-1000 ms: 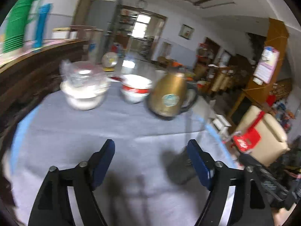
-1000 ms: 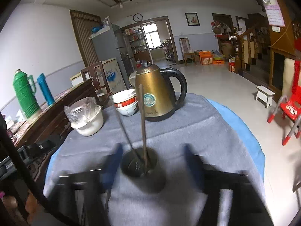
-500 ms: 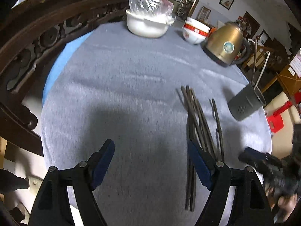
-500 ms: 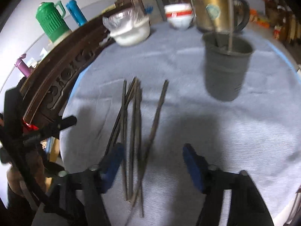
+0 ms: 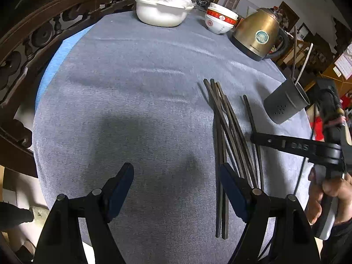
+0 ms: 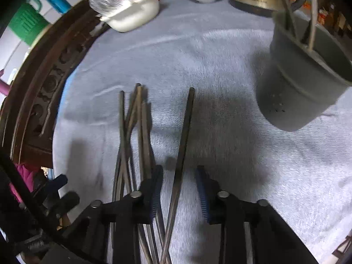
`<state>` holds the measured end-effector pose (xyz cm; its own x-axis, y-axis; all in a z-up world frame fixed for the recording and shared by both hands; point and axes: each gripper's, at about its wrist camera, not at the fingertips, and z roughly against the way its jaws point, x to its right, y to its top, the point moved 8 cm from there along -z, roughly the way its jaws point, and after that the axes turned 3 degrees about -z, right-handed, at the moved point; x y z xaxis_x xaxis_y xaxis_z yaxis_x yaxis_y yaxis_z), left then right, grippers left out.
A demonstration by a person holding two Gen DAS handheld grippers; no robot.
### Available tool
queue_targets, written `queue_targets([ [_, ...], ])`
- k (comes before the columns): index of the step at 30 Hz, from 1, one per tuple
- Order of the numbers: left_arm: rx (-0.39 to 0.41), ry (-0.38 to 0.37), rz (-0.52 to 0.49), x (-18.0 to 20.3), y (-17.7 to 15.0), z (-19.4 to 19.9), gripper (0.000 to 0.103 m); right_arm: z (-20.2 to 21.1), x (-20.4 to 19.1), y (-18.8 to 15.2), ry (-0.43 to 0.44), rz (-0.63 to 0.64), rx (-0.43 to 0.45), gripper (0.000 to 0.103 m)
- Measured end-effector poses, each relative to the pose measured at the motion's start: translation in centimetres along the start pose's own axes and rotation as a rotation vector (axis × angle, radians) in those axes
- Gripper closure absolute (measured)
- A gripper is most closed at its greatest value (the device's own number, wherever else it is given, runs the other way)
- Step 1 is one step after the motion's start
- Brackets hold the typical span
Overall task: Organize utensils
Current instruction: 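Move both open grippers back to the remaining chopsticks, then close the left gripper on a chopstick while the right gripper grasps another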
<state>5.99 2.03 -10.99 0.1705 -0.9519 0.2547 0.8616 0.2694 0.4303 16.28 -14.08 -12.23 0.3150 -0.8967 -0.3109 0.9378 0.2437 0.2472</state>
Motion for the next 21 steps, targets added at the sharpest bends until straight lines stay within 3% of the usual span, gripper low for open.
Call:
queue_targets([
  [2, -0.013, 0.000, -0.007, 0.2, 0.1, -0.3, 0.023, -0.5, 0.1, 0.1, -0.017, 0.005, -0.008, 0.088],
  [5, -0.037, 0.010, -0.020, 0.7, 0.5, -1.2, 0.023, -0.6, 0.5, 0.0, -0.025, 0.015, -0.017, 0.095],
  [11, -0.075, 0.052, -0.055, 2.3, 2.1, -3.2, 0.023, 0.7, 3.2, -1.0, -0.002, -0.018, 0.000, 0.095],
  [16, -0.117, 0.136, -0.127, 3.8, 2.4, -5.4, 0.027, 1.0, 4.1, -1.6, 0.038, -0.041, 0.013, 0.095],
  [17, -0.121, 0.140, -0.138, 4.0, 2.3, -5.5, 0.032, 1.2, 4.3, -1.6, 0.049, -0.044, 0.015, 0.095],
  [20, -0.136, 0.111, -0.190, 5.4, 1.8, -5.3, 0.066, 1.2, 4.6, -1.7, 0.072, -0.047, 0.021, 0.095],
  [21, -0.143, 0.089, -0.203, 5.8, 1.6, -5.4, 0.069, 1.3, 4.8, -1.7, 0.084, -0.049, 0.022, 0.095],
])
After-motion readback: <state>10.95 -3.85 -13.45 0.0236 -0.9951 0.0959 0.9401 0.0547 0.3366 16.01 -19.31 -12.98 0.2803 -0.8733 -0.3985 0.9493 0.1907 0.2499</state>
